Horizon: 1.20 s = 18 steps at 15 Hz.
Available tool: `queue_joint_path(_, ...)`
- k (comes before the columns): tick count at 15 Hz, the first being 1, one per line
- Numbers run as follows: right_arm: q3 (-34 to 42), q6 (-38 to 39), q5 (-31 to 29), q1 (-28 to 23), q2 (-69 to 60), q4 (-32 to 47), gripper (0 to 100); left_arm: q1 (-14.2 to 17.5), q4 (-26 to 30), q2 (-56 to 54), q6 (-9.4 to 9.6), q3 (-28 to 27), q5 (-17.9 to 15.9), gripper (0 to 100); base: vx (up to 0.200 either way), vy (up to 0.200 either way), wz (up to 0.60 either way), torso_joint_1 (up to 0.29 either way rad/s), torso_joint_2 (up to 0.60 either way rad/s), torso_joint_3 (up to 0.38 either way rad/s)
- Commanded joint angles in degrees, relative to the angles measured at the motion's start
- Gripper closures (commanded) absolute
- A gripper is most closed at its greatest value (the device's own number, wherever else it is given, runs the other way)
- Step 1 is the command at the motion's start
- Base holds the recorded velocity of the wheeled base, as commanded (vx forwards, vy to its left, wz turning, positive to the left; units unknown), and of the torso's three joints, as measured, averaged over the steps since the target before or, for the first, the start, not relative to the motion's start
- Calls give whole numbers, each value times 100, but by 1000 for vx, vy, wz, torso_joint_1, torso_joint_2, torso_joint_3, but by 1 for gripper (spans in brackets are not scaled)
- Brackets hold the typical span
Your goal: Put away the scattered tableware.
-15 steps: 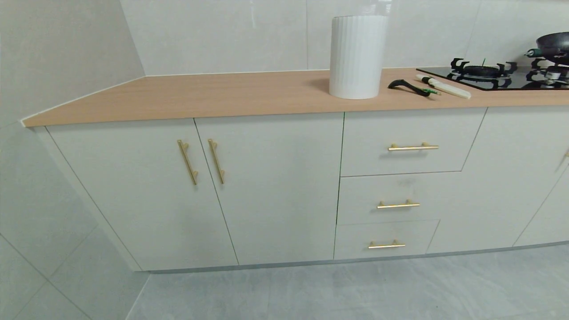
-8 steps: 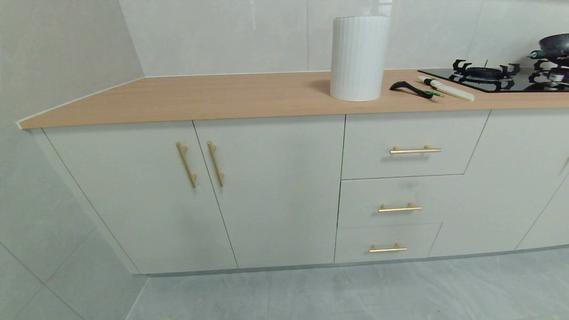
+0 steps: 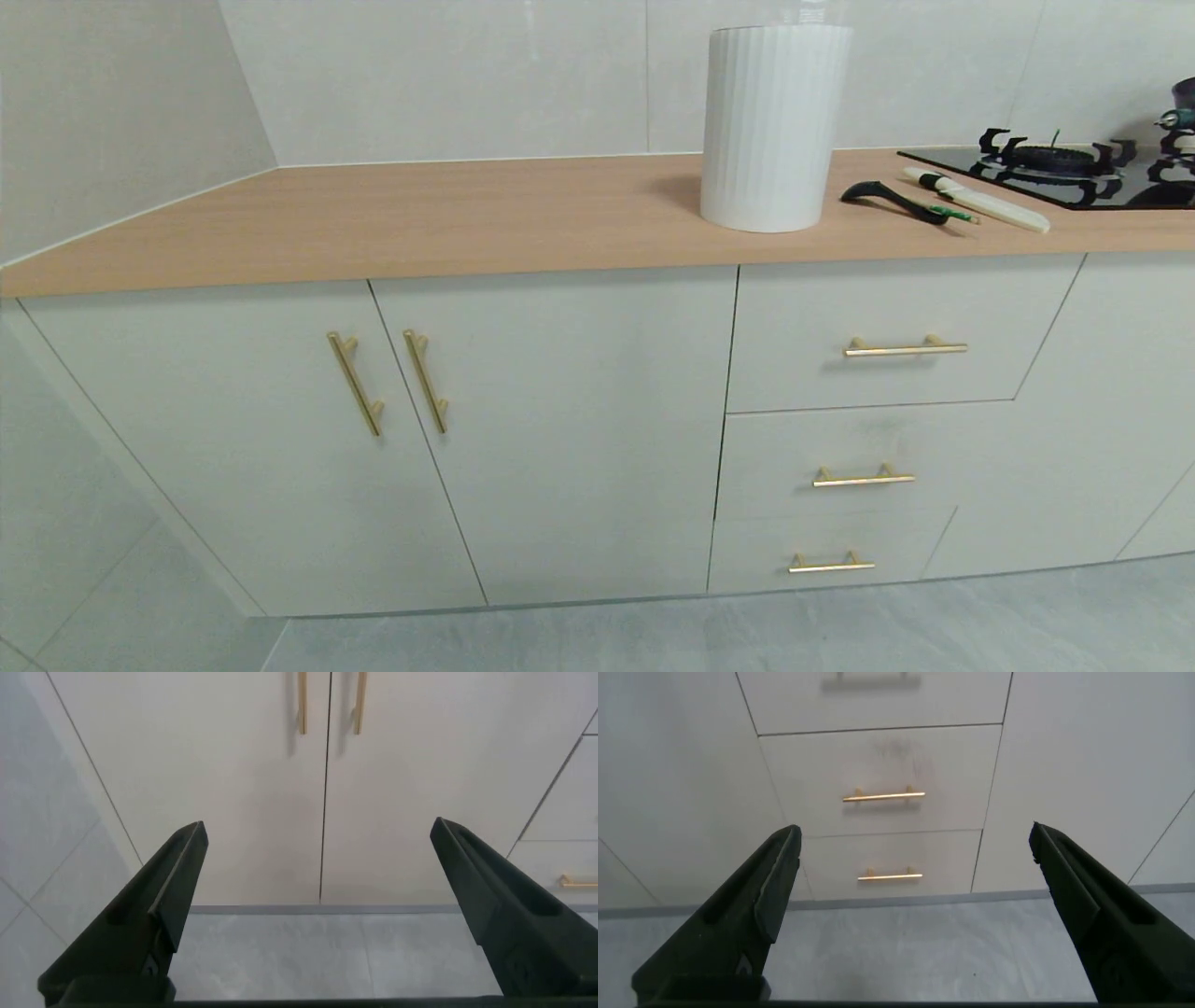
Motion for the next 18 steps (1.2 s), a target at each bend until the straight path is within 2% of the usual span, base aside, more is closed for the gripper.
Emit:
queue_joint_path(1,0,-1,1,2,5,-1,0,1,-2,7,3,-2,4,0,0,0,0,0,0,0)
queue_joint_path(3,0,-10,1,2,14,-1,0,1,-2,7,-6,-2,4,0,0,0,0,0,0,0)
queue_joint_path(5,0,-10,1,2,5,-1,0,1,-2,7,-6,-2,4,0,0,0,600,-2,5,0)
queue_joint_path(18,0,-45,10,2,14,-1,0,1,-2,7,-24,-2,13,0,0,0,0,0,0,0)
